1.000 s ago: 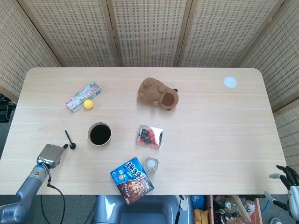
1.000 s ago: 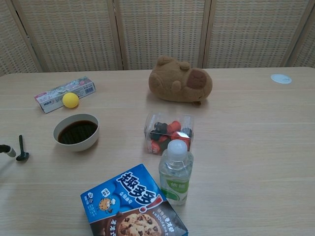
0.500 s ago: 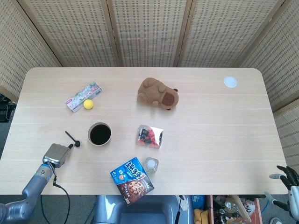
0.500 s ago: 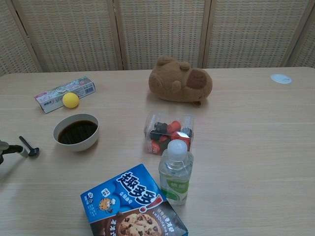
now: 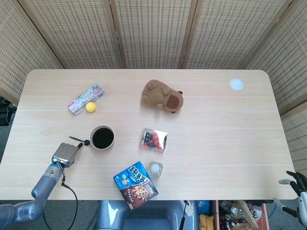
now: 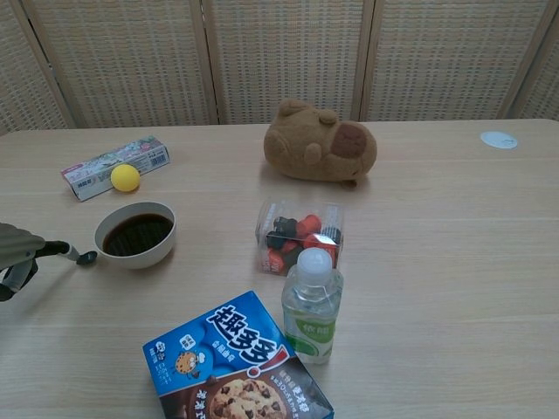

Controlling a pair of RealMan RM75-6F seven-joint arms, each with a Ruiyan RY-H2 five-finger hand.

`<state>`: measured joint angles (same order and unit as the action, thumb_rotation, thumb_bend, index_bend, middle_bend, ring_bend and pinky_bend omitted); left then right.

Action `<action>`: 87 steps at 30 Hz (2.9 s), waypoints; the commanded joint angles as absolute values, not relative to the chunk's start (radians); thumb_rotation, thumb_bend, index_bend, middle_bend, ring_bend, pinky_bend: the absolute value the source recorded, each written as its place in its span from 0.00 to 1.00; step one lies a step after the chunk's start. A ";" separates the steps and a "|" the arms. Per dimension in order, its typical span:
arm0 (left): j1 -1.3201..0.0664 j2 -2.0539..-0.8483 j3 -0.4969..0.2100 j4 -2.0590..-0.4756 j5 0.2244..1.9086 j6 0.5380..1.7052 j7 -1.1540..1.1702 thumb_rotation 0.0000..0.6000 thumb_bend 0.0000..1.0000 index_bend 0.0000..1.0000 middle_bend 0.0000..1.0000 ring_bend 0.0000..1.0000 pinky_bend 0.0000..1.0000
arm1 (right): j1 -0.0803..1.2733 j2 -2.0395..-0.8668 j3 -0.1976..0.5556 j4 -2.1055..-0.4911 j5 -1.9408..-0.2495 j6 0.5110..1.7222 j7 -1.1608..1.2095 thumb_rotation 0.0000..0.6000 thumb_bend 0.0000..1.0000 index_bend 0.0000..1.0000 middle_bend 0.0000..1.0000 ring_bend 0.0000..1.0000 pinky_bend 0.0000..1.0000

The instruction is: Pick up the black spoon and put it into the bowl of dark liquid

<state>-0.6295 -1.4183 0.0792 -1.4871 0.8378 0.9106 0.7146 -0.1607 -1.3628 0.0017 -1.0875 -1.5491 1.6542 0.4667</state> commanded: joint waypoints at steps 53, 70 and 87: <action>-0.569 -1.667 -0.052 -0.847 1.201 0.924 0.302 1.00 0.37 0.49 0.05 0.00 0.00 | -0.163 -1.365 0.009 -1.080 -1.544 1.653 0.473 1.00 0.30 0.43 0.30 0.15 0.24; -0.563 -1.710 -0.065 -0.792 1.216 0.898 0.298 1.00 0.42 0.50 0.01 0.00 0.00 | -0.169 -1.367 0.014 -1.070 -1.535 1.652 0.480 1.00 0.30 0.43 0.30 0.15 0.24; -0.563 -1.753 -0.083 -0.742 1.230 0.882 0.263 1.00 0.39 0.50 0.00 0.00 0.00 | -0.173 -1.366 0.016 -1.071 -1.530 1.651 0.477 1.00 0.30 0.43 0.30 0.15 0.24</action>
<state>-0.5626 -1.7529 -0.0832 -0.7421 1.2298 0.8825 0.2636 -0.1736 -1.3664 0.0161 -1.0711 -1.5302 1.6511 0.4768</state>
